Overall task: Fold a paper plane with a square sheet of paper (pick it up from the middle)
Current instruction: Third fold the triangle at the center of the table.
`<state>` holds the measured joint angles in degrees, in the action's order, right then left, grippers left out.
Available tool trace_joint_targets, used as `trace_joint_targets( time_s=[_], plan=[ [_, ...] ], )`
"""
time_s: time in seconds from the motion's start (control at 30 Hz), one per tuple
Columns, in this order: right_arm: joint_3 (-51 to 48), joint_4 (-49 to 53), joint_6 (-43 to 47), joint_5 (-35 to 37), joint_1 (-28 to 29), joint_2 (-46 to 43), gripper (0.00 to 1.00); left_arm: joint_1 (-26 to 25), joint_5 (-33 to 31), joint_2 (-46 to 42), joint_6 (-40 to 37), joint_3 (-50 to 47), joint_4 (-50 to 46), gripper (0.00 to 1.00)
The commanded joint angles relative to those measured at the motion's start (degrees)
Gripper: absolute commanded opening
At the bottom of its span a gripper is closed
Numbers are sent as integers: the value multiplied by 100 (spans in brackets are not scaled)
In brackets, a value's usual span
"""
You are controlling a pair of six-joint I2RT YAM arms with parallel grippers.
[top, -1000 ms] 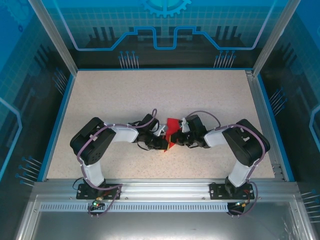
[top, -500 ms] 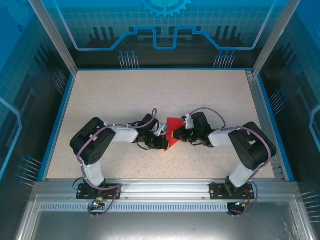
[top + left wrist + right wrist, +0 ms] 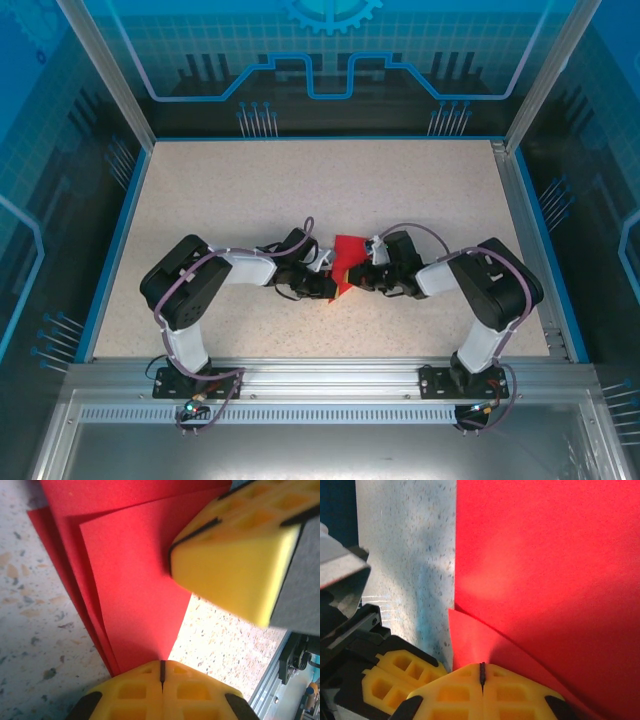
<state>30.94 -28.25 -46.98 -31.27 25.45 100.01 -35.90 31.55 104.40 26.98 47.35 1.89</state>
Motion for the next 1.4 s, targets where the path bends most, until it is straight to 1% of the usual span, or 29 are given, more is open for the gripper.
trace_joint_targets(
  time_s=[0.0, 0.17, 0.27, 0.37, 0.43, 0.53, 0.7, 0.83, 0.9, 1.0, 1.1, 1.37],
  plan=[
    [-125, 15, 211, 264, -515, 156, 1, 55, -589, 169, -150, -293, -423, 0],
    [-62, 236, 411, 159, -958, 0, 2, 54, -582, 138, -159, -328, -384, 0],
    [20, 228, 442, -111, -1055, -95, 3, 56, -550, 142, -160, -311, -363, 0],
    [78, 563, 416, -56, -877, -648, 3, 52, -517, 118, -168, -292, -359, 0],
    [174, 1168, 502, 319, -578, -1037, 4, 55, -501, 90, -167, -284, -377, 0],
    [127, 1123, 318, 398, -155, -1213, 4, 56, -502, 63, -179, -272, -390, 0],
    [182, 1088, 115, 602, 353, -1060, 3, 49, -485, 72, -186, -228, -401, 0],
    [367, 916, 61, 322, 495, -554, 2, 49, -483, 45, -202, -235, -410, 0],
    [447, 949, 85, 279, 496, -328, 1, 54, -481, 20, -216, -244, -424, 0],
    [499, 1196, 172, 500, 457, -119, 0, 49, -461, -26, -245, -270, -451, 0],
    [443, 1243, 204, 537, 348, 66, 0, 56, -426, -127, -298, -318, -520, 0],
    [431, 1244, 226, 500, 285, 171, 0, 61, -196, -356, -485, -452, -844, 1]
  ],
)
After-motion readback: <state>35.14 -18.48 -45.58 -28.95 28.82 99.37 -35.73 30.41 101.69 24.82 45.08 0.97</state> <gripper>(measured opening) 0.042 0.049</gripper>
